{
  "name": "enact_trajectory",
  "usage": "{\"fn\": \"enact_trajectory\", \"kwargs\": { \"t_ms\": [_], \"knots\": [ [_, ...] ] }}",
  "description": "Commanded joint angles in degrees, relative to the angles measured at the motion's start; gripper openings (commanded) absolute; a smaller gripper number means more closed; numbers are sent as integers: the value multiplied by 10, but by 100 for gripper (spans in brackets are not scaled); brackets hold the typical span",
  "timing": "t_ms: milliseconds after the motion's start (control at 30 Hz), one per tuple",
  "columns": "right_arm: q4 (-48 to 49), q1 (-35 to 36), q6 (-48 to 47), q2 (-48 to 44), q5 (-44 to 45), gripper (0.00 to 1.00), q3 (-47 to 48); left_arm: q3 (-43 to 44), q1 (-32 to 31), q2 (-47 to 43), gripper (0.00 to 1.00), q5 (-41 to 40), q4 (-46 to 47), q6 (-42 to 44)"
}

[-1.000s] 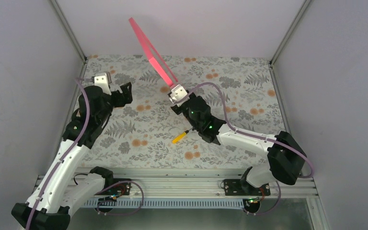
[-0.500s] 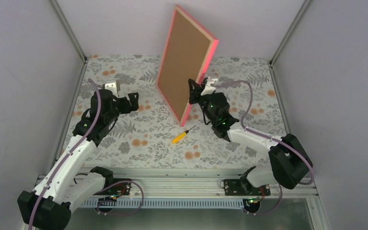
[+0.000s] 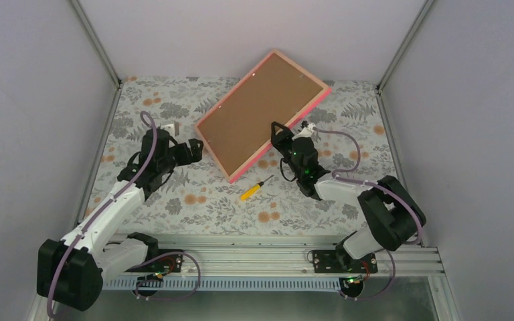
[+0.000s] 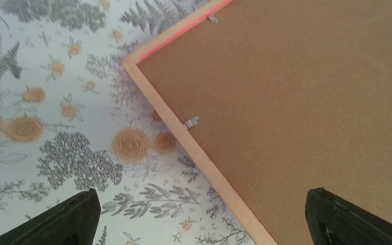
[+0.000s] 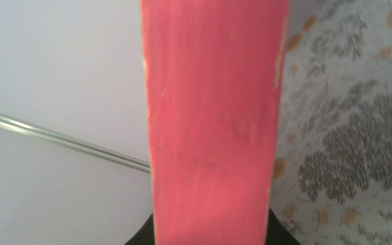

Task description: Take the photo out of the frame

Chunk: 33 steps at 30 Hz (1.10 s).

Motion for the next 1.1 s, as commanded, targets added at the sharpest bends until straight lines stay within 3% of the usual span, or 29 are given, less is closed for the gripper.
{"fn": "enact_trajectory", "kwargs": {
  "t_ms": [0, 333, 900, 1067],
  "knots": [
    [20, -2, 108, 36, -7, 4, -12, -25, 2, 23, 100, 31, 41, -19],
    [8, -3, 163, 141, -86, 4, 22, -53, 1, 33, 100, 31, 44, -17],
    [-96, -28, 30, 289, -383, 4, 151, -43, -5, 45, 100, 51, 8, 15],
    [-136, -39, -20, 309, -427, 8, 171, -43, -23, 54, 100, 55, 4, 15]
  ]
}}
